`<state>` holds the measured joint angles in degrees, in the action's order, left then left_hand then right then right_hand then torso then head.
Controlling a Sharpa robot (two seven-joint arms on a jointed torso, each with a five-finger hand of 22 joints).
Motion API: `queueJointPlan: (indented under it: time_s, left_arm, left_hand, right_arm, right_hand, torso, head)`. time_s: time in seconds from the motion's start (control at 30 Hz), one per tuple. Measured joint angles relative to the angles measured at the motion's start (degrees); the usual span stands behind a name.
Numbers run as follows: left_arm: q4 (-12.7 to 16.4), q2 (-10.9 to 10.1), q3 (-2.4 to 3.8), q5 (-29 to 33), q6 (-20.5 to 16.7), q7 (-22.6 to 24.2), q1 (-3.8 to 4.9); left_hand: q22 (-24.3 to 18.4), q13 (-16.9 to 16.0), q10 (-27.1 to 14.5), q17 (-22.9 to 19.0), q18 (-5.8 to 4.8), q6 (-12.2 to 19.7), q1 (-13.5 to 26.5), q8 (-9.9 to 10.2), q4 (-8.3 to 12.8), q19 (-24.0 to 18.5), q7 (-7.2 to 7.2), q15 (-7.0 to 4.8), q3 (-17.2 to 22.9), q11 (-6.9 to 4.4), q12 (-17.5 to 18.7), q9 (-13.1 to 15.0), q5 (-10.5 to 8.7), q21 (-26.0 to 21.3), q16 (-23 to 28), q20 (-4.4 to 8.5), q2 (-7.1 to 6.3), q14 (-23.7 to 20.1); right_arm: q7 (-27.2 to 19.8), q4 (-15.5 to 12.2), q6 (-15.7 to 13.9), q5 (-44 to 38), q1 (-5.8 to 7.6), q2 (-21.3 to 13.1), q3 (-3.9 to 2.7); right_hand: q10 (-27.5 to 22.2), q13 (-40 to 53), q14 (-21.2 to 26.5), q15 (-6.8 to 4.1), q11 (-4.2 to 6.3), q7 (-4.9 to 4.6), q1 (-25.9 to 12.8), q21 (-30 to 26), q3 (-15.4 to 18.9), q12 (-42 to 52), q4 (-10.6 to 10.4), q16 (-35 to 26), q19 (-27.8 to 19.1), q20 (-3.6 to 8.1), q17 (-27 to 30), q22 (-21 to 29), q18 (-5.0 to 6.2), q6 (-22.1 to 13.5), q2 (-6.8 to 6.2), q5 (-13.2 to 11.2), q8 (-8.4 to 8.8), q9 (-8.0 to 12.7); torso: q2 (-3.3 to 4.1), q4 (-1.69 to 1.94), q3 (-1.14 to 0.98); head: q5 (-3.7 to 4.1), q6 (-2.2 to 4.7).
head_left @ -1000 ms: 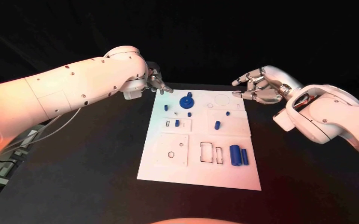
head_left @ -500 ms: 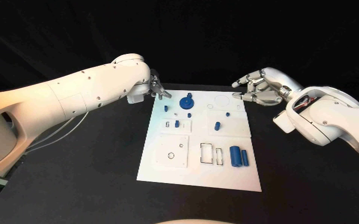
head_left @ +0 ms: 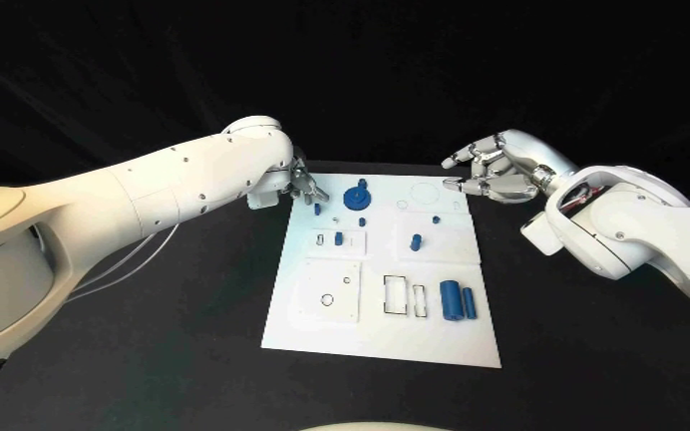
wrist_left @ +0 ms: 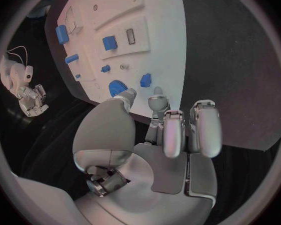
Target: Assemble the parts on the task board
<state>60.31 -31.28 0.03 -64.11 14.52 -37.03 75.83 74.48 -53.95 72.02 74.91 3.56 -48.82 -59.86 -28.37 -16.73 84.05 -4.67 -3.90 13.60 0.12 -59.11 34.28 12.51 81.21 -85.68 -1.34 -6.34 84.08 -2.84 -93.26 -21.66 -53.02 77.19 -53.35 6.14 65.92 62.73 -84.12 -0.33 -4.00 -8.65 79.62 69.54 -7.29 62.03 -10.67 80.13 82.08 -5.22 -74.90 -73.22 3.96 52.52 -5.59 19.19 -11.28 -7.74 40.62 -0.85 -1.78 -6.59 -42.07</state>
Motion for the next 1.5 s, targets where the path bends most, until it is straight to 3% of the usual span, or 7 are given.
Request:
queueJointPlan:
  time_s: [0.53,0.77,0.9,1.13,1.27,1.37,1.5]
  left_arm:
    - [-0.1,0.1,0.01,1.1,2.0,0.1,-0.14]
    - [0.0,0.1,0.01,1.2,2.5,0.1,-0.15]
    - [0.1,0.0,0.01,1.3,2.4,0.1,-0.15]
    - [0.3,-0.1,0.01,1.3,1.9,0.4,-0.15]
    - [0.4,-0.1,0.01,1.6,1.3,0.7,-0.15]
    - [0.4,-0.3,0.01,2.0,0.9,0.9,-0.15]
    - [0.9,-0.9,0.01,2.9,0.5,1.1,-0.15]
  left_hand:
    - [0.1,-0.1,0.0,0.0,0.0,-0.8,-0.7,0.0,0.0,0.0,-0.01,0.0,-0.3,0.0,-0.2,-0.8,0.0,0.0,0.0,0.0,0.68,0.0]
    - [0.3,-0.1,0.0,0.0,0.0,-1.7,-2.5,0.0,0.3,0.0,0.3,0.0,-0.1,0.0,-0.6,-1.8,0.0,0.0,0.0,0.0,2.51,0.0]
    - [0.3,0.1,0.0,0.0,0.0,-1.9,-5.5,0.0,0.8,0.0,0.51,-0.01,1.9,0.0,-0.6,-2.4,0.24,0.0,0.0,0.0,3.92,0.0]
    - [0.3,0.7,-0.3,0.0,0.0,-2.1,-11.5,0.1,2.6,0.0,0.7,0.0,7.0,-0.35,-0.6,-3.4,0.47,0.0,0.0,0.01,5.1,0.0]
    - [0.2,1.7,-0.5,0.0,0.0,-1.4,-14.6,-0.5,5.1,0.0,0.0,0.0,15.1,-0.27,0.2,-3.7,0.49,0.0,0.0,0.01,3.52,0.0]
    - [0.2,2.3,-0.6,0.0,0.0,-1.3,-15.2,-2.9,1.6,0.0,-0.15,0.0,19.0,-0.18,0.2,-3.3,0.45,0.0,0.0,0.01,1.93,0.0]
    - [0.2,2.8,-0.6,0.0,0.0,-1.2,-13.4,-5.1,0.9,0.0,-0.19,0.0,22.6,-0.18,0.2,-2.0,0.45,0.0,0.0,0.01,0.12,0.0]
  right_arm:
    - [0.0,0.1,0.1,0.0,-0.07,0.1,0.0]
    - [0.0,0.1,0.1,0.0,-0.1,0.2,0.0]
    - [0.0,0.1,0.1,0.0,-0.11,0.2,0.0]
    - [0.0,0.2,0.2,0.0,-0.12,0.2,0.0]
    - [0.0,0.3,0.2,0.0,-0.15,0.3,0.0]
    - [0.0,0.4,0.3,0.0,-0.18,0.3,0.0]
    - [0.0,0.5,0.3,0.0,-0.23,0.3,0.0]
  right_hand:
    - [0.0,0.0,0.0,0.0,0.0,0.0,0.0,0.0,0.0,0.0,0.0,0.0,0.0,0.0,0.0,0.0,0.0,0.0,0.0,0.0,0.0,0.0]
    - [0.0,0.0,0.0,0.0,0.0,0.0,0.0,0.0,0.0,0.0,0.0,0.0,0.0,0.0,0.0,0.0,0.0,0.0,0.0,0.0,0.0,0.0]
    - [0.0,0.1,0.0,0.0,0.0,0.0,0.0,0.0,0.0,0.0,0.0,0.0,0.0,0.0,0.0,0.0,0.0,0.0,0.0,0.0,0.0,0.0]
    - [0.0,0.1,0.0,0.0,-0.01,0.0,0.0,0.0,0.0,0.0,0.0,0.0,0.0,0.0,0.0,0.0,0.0,0.0,0.0,0.0,0.0,0.0]
    - [0.0,0.1,0.0,0.0,-0.01,0.0,-0.2,0.0,0.0,0.0,0.0,0.0,0.0,0.0,0.0,0.0,0.0,0.0,0.24,0.0,0.0,0.0]
    - [0.0,0.1,0.0,0.0,-0.01,0.0,-0.2,0.0,0.0,0.0,0.0,0.0,0.0,0.0,0.0,0.0,0.0,0.0,0.24,0.0,0.0,0.0]
    - [0.0,0.1,0.0,0.0,-0.01,0.0,-0.2,0.0,0.0,0.0,0.0,0.0,0.0,0.0,0.0,0.0,0.0,0.0,0.24,0.0,0.0,0.0]
  torso:
    - [-0.04,0.07,-0.03]
    - [-0.04,0.04,-0.02]
    - [-0.04,0.02,-0.03]
    - [-0.01,0.03,-0.03]
    - [-0.01,0.07,-0.03]
    - [-0.02,0.07,-0.03]
    - [-0.05,0.04,-0.02]
  head:
    - [-0.3,-0.45]
    - [-0.36,-0.51]
    - [-0.43,-0.6]
    - [-0.43,-0.9]
    - [-0.49,-1.04]
    - [-0.54,-1.13]
    - [-0.54,-1.19]
